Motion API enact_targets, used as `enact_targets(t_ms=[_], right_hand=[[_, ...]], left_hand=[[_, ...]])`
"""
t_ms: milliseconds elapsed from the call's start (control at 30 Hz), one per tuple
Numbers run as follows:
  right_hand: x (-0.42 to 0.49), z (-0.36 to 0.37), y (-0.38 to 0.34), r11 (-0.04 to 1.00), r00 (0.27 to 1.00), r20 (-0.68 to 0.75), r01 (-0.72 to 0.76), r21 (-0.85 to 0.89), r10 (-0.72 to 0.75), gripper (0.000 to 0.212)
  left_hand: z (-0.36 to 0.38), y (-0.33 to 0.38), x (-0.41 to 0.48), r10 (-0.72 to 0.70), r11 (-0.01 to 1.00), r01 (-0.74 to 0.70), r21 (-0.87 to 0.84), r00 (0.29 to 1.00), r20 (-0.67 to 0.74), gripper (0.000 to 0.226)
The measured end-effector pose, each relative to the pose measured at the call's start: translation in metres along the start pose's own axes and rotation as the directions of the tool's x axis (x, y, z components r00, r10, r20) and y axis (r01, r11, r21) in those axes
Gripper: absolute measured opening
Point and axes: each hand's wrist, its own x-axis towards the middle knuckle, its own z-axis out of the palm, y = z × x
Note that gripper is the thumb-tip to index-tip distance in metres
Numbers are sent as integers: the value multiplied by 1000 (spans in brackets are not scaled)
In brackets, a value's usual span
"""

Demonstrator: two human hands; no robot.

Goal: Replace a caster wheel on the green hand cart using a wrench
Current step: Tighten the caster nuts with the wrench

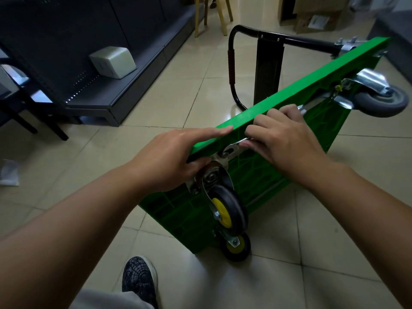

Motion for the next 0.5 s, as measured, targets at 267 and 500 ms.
enact_targets(t_ms=[267, 500], right_hand=[[-11, 18, -3, 921, 991, 68, -131, 367, 114, 40], [-12, 26, -9, 929, 993, 55, -119, 351, 106, 39]], left_hand=[[0, 1, 0, 12, 1000, -11, -15, 1000, 7, 75], [1, -1, 0, 19, 1000, -19, -18, 1000, 1, 75]])
